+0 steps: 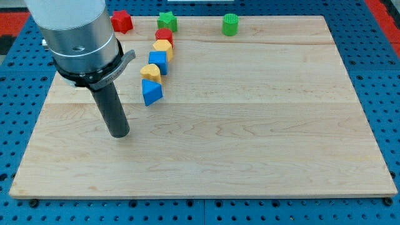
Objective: Move the blue triangle towards the right
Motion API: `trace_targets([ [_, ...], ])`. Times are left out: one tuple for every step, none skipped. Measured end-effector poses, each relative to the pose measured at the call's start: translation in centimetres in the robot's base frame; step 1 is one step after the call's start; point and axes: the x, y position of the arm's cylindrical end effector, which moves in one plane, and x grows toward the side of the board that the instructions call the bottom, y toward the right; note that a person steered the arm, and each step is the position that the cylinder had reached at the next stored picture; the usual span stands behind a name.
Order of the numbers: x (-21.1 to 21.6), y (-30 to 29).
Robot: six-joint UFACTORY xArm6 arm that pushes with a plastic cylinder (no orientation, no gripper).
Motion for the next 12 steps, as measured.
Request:
trace_targets([
  [0.0,0.0],
  [0.0,-0.2],
  [0.0,-0.2],
  [-0.1,-1.5],
  [-0.7,-5.6],
  [-4.1,-3.9],
  [-6.2,0.1],
  [-9.1,1.6],
  [-10.7,6.0],
  [-10.7,13.7],
  [-9.6,15.3],
  [-13.9,14.2],
])
